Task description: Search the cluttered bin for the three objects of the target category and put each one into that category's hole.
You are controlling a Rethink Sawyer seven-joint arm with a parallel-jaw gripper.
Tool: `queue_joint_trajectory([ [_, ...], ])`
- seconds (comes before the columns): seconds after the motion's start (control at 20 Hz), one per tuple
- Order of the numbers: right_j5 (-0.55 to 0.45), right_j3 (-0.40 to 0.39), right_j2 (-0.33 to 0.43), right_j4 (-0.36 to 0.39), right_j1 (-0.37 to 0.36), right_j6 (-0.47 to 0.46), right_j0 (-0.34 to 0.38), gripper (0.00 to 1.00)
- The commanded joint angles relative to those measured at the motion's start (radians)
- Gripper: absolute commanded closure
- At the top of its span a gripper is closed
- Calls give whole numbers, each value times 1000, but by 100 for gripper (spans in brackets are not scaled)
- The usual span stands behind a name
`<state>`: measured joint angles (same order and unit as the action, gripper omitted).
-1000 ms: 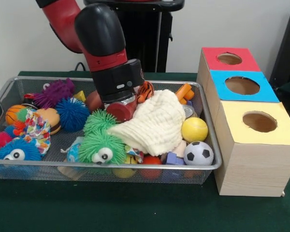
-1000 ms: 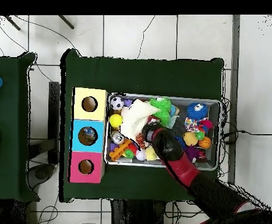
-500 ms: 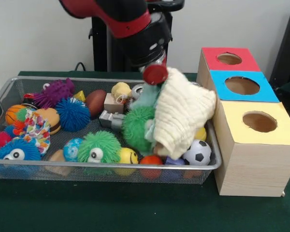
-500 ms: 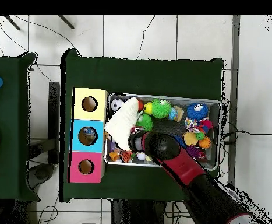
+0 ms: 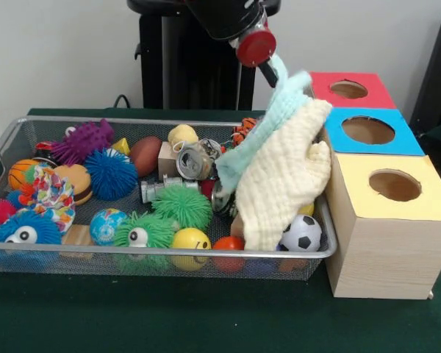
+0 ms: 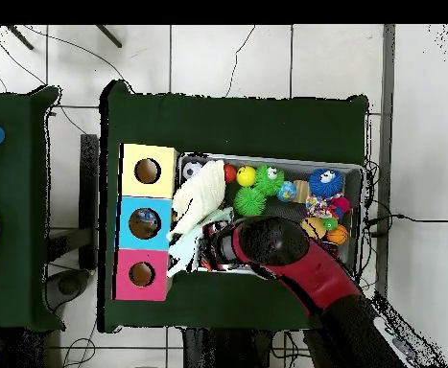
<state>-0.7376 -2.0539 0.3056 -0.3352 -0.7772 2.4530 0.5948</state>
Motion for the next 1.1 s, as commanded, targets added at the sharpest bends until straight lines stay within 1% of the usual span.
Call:
queue_joint_trajectory([
  [0.05, -23, 54, -33, 51, 9, 15, 24, 100],
  [0.3, -26, 101, -45, 83, 54, -17, 35, 100],
  [0.75, -36, 147, -48, 119, 89, -19, 41, 100],
  [0.9, -55, 193, -68, 160, 95, -22, 33, 100],
  [1.1, -122, 270, -86, 220, 105, -45, 41, 100],
])
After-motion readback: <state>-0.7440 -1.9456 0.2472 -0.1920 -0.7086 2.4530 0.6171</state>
